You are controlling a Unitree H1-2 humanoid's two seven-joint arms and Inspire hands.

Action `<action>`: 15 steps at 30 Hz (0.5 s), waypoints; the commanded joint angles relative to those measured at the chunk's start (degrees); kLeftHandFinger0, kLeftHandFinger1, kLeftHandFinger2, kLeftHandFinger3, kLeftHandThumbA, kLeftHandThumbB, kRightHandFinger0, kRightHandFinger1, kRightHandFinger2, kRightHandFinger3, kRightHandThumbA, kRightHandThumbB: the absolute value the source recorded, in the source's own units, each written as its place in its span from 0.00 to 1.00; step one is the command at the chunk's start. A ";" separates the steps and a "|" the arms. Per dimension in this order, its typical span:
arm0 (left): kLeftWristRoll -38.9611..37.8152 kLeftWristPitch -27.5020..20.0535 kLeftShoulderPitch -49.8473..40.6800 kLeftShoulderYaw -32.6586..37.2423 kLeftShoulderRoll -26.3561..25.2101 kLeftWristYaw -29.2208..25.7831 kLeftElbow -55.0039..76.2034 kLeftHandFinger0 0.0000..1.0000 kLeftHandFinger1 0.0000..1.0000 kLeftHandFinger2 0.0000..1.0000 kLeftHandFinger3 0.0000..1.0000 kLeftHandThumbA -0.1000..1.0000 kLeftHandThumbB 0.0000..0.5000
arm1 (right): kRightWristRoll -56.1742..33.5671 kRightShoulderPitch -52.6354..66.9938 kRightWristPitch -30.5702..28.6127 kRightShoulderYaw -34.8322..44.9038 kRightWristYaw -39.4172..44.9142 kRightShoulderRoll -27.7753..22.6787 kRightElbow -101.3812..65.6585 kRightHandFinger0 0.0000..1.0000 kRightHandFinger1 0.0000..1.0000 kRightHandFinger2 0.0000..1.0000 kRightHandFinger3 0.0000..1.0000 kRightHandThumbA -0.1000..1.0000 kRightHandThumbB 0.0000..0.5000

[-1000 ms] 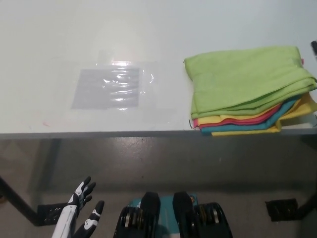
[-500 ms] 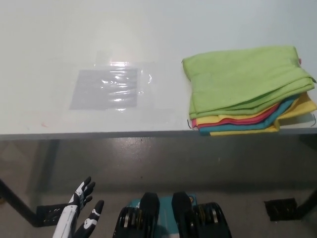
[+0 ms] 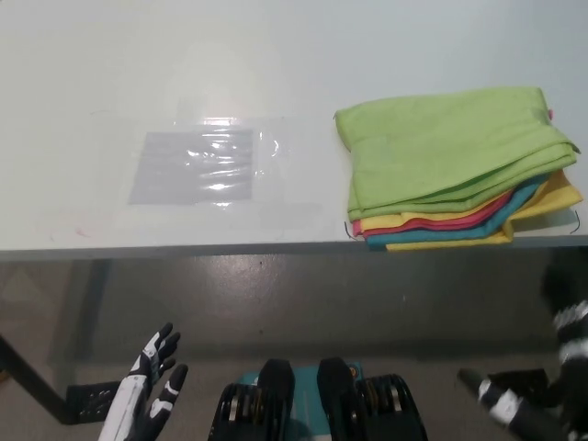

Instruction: A stack of folded microfibre clothes with a single fold is kept infront of the robot. the robot uses its right hand to grab one end of the clothes and pulla it away from the other end to unfold

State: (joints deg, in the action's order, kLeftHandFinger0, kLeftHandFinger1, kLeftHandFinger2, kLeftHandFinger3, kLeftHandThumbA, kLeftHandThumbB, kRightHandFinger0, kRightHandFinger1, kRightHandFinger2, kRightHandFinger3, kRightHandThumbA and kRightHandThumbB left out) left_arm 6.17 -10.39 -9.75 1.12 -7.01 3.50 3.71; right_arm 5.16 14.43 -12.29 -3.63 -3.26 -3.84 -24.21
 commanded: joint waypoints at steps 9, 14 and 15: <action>-2.79 -3.86 0.27 0.43 -0.47 1.21 -0.22 1.00 1.00 1.00 1.00 0.87 0.64 | 0.00 -2.51 -11.19 0.02 1.24 -1.42 22.42 1.00 1.00 1.00 1.00 1.00 0.59; -2.51 -4.14 0.39 0.58 -0.65 1.36 -0.46 1.00 1.00 1.00 1.00 0.87 0.60 | -1.00 -2.38 -9.99 0.08 2.13 -1.84 23.93 1.00 1.00 1.00 1.00 1.00 0.60; -2.53 -4.09 0.31 0.61 -0.64 1.40 -0.44 1.00 1.00 1.00 1.00 0.87 0.60 | -0.81 -2.27 -9.92 0.07 2.25 -2.02 24.01 1.00 1.00 1.00 1.00 1.00 0.58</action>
State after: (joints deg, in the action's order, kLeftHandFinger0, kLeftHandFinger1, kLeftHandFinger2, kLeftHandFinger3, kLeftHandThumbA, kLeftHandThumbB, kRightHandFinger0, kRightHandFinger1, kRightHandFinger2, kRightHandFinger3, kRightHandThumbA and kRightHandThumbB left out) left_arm 4.75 -12.06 -9.85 1.67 -6.99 4.32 3.01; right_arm 5.63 12.22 -19.50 -3.63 -2.35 -5.16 0.01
